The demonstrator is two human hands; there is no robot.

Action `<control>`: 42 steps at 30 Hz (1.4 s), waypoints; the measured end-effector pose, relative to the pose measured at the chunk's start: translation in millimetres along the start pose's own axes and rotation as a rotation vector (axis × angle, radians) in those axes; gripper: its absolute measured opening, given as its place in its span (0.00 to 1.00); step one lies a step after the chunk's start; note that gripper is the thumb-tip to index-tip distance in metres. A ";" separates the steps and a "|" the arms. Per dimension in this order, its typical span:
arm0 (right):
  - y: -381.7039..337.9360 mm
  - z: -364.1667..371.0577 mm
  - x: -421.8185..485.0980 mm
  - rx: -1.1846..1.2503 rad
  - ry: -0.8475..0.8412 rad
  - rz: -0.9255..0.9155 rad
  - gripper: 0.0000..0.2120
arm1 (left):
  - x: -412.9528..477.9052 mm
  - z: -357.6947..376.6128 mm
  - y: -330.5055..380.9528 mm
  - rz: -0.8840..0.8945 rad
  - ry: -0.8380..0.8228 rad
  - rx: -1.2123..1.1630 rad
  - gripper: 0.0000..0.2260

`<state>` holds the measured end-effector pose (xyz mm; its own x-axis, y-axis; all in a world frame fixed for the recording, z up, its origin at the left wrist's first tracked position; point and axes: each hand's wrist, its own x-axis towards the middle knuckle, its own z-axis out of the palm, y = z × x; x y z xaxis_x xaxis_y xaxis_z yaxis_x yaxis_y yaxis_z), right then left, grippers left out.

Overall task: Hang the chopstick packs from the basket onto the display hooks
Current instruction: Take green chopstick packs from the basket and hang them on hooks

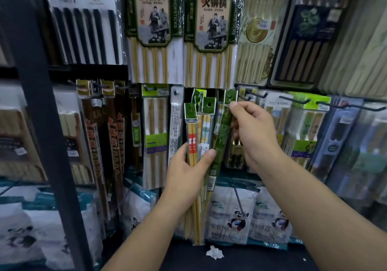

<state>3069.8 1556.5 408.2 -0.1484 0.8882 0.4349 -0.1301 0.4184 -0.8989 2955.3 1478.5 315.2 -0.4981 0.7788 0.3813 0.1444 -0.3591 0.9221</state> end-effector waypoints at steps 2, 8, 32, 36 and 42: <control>0.1 2.1 3.8 -0.010 0.025 0.004 0.13 | 2.2 -2.9 -0.5 -0.022 0.011 -0.023 0.14; 5.4 9.5 13.5 -0.008 0.045 0.034 0.13 | 1.4 -8.7 0.0 -0.007 -0.032 -0.062 0.07; 42.9 16.5 45.7 -0.192 0.181 -0.057 0.09 | 1.5 -12.2 -3.5 -0.044 -0.027 -0.067 0.13; 46.0 11.3 22.7 -0.113 0.198 -0.078 0.10 | -0.8 -10.9 -2.7 -0.042 -0.044 -0.117 0.12; 26.8 10.7 -9.9 -0.057 -0.169 -0.144 0.06 | -2.7 -8.0 -1.7 -0.047 -0.075 -0.148 0.09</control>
<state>3057.3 1556.9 380.3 -0.2946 0.7763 0.5573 -0.1068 0.5528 -0.8265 2949.5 1472.8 312.1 -0.4350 0.8309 0.3470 -0.0075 -0.3887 0.9213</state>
